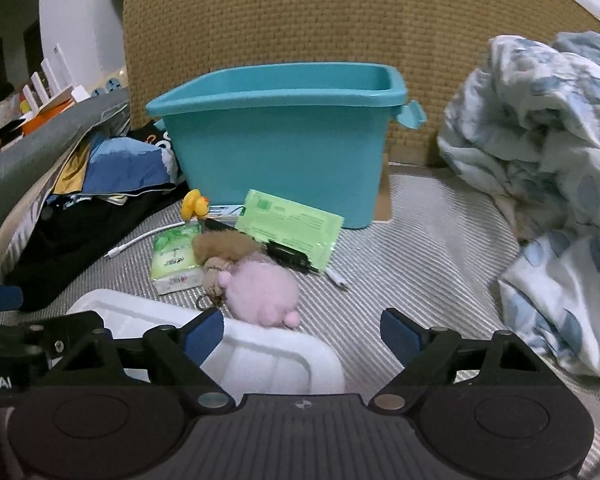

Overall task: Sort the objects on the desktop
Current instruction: 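Move the right gripper toward the pink plush toy and grasp it, then lift the pink plush toy with the right gripper toward the teal bin, then lower the pink plush into the teal bin and open the right gripper, then reach the left gripper to the green tissue pack and grasp it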

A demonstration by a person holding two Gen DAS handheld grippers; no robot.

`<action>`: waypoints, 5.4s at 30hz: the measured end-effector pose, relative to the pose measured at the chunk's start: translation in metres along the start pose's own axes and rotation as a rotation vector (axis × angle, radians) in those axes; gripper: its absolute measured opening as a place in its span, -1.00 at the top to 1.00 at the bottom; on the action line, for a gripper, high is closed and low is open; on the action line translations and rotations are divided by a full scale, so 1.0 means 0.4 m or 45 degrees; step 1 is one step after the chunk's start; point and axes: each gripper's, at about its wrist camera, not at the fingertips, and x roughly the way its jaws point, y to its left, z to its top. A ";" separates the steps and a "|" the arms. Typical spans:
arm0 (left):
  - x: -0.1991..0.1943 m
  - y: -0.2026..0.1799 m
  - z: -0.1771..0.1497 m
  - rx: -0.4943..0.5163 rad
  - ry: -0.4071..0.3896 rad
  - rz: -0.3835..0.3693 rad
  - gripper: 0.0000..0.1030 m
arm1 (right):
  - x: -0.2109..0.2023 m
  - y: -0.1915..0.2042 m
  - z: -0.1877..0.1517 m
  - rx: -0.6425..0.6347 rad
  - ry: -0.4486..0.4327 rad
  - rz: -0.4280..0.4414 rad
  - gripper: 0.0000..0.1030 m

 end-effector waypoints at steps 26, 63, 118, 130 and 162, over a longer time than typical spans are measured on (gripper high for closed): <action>0.052 0.027 0.006 -0.024 0.018 -0.013 -1.00 | 0.164 0.031 0.038 -0.091 0.106 0.077 -0.38; 0.063 0.027 -0.002 -0.026 0.008 -0.059 -1.00 | 0.132 0.019 0.047 -0.077 -0.023 0.163 0.27; 0.081 0.061 0.000 -0.168 0.042 -0.126 -1.00 | 0.219 -0.039 0.463 0.139 -0.205 0.074 0.27; 0.083 0.054 -0.002 -0.156 0.047 -0.124 -1.00 | 0.266 -0.069 0.468 0.199 -0.083 0.064 0.25; 0.102 0.005 -0.032 -0.080 -0.005 -0.087 -0.98 | -0.022 -0.147 0.182 0.245 -0.360 0.168 0.21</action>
